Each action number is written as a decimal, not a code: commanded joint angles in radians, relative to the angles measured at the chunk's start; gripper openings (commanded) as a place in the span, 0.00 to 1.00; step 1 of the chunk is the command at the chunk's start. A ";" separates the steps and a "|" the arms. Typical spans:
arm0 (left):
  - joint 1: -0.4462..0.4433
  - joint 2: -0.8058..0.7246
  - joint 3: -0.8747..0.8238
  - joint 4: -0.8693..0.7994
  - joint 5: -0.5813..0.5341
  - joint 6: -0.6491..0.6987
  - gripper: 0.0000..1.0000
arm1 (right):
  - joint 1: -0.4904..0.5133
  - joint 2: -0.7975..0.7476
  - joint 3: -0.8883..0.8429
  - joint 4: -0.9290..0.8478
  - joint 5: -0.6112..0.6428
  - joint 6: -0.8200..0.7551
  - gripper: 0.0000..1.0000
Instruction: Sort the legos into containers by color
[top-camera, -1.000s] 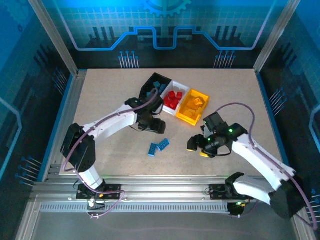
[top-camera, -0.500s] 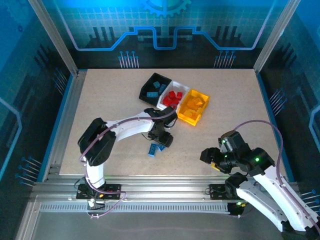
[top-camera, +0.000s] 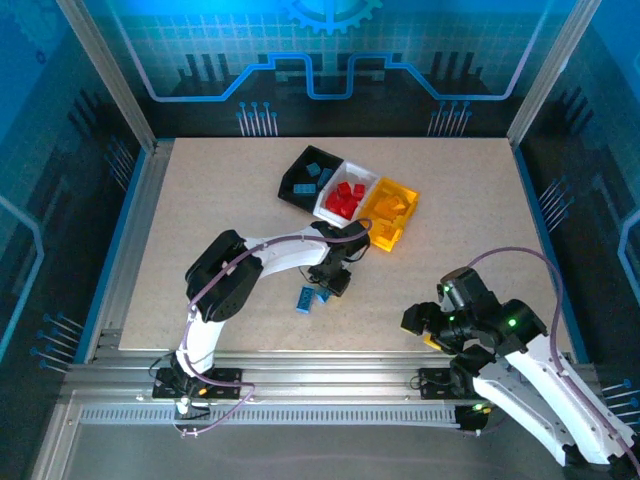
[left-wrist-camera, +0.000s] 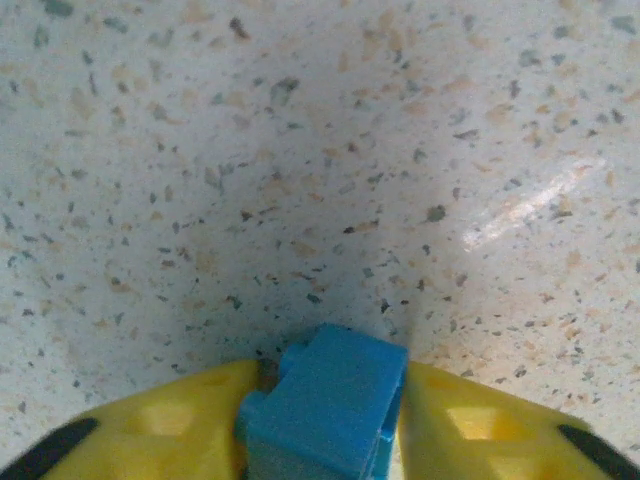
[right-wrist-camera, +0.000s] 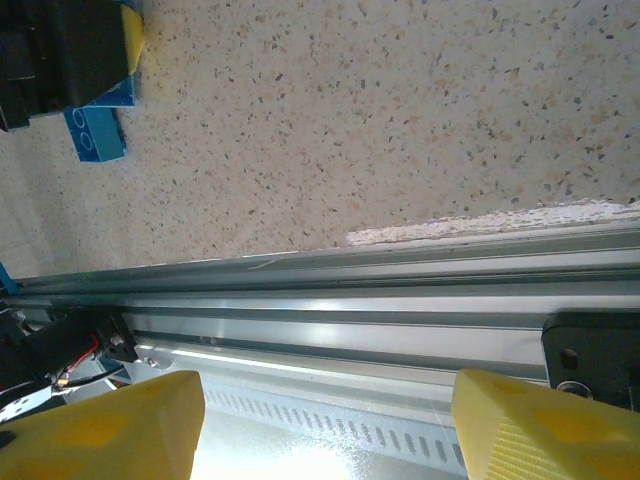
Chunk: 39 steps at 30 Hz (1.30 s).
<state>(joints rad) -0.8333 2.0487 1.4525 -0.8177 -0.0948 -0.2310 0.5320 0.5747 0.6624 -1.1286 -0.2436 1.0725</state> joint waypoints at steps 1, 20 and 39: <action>-0.003 0.019 0.026 -0.041 -0.025 0.011 0.29 | 0.008 0.014 -0.020 0.011 -0.022 -0.007 0.68; 0.386 -0.041 0.384 0.036 0.294 -0.413 0.29 | -0.087 0.218 0.088 0.049 -0.069 -0.269 0.68; 0.505 0.463 1.040 0.129 0.246 -0.725 0.31 | -0.178 0.360 0.124 0.098 -0.139 -0.428 0.69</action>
<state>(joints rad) -0.3504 2.4825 2.4577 -0.7010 0.1581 -0.8974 0.3702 0.9390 0.7544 -1.0122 -0.3595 0.6750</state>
